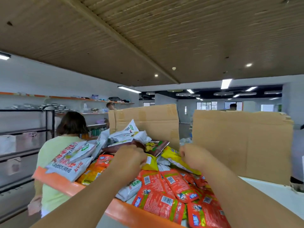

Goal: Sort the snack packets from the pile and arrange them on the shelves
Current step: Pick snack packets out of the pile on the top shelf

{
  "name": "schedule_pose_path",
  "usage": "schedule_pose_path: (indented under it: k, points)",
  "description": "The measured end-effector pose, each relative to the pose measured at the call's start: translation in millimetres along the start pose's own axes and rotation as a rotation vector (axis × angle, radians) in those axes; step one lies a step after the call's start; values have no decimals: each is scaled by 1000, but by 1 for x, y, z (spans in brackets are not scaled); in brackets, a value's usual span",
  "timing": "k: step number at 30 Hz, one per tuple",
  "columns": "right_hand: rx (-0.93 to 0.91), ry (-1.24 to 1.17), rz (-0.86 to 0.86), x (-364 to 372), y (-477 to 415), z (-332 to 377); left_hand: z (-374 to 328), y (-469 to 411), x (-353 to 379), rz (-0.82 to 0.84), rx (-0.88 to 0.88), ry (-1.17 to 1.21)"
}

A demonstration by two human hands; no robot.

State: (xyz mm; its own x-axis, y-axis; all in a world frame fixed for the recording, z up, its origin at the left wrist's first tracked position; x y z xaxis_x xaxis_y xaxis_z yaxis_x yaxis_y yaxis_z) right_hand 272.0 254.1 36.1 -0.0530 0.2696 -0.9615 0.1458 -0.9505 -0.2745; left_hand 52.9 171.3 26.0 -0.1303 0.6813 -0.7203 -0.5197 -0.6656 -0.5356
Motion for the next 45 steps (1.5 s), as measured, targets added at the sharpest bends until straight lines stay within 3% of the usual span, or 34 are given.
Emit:
schedule_pose_path:
  k: [6, 11, 13, 15, 16, 19, 23, 27, 31, 34, 37, 40, 42, 45]
  points:
    - [58, -193, -164, -40, 7, -16, 9, -8, -34, -255, -28, 184]
    - [61, -142, -28, -24, 14, -12, 1, -14, -57, -297, -101, 340]
    - [138, -76, 6, 15, -23, -20, 0, -19, -61, -310, -180, 440]
    - [93, -37, 13, 61, -89, -39, 1, -24, -63, -334, -247, 554]
    - [102, -47, 54, 62, -85, -32, 2, -26, -63, -344, -275, 609]
    - [68, -131, -50, 6, -17, -13, 7, -24, -61, -398, -354, 713]
    - [130, -411, -198, -37, 6, -34, 17, -21, -66, -524, -469, 879]
    - [178, -593, -222, -72, 18, -70, 10, -38, -79, -580, -499, 1007]
    - [230, -867, -166, -97, 55, -123, -24, -71, -82, -540, -544, 1241]
    - [281, -1230, -68, -99, 90, -167, -66, -99, -82, -491, -563, 1529]
    - [335, -1359, -50, -101, 127, -216, -119, -126, -85, -414, -540, 1711]
    - [396, -1234, -129, -112, 161, -266, -170, -149, -85, -338, -564, 1842]
    - [420, -935, -228, -126, 181, -293, -202, -161, -82, -237, -589, 1854]
    - [417, -437, -288, -140, 204, -308, -248, -165, -66, 12, -595, 1607]
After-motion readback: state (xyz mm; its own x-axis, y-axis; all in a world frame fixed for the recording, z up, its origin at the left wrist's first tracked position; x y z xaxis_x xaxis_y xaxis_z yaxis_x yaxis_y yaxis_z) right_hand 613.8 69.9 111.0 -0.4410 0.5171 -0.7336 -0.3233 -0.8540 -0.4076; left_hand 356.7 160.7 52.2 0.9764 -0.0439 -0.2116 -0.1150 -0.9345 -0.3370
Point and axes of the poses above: each hand's wrist, its own y-axis away from the middle knuckle, its own x-axis out of the palm, z = x × y, the point moved 5 cm from there along -y, towards the middle knuckle, and after that the axes turned 11 degrees about x, right-handed, at the moved point
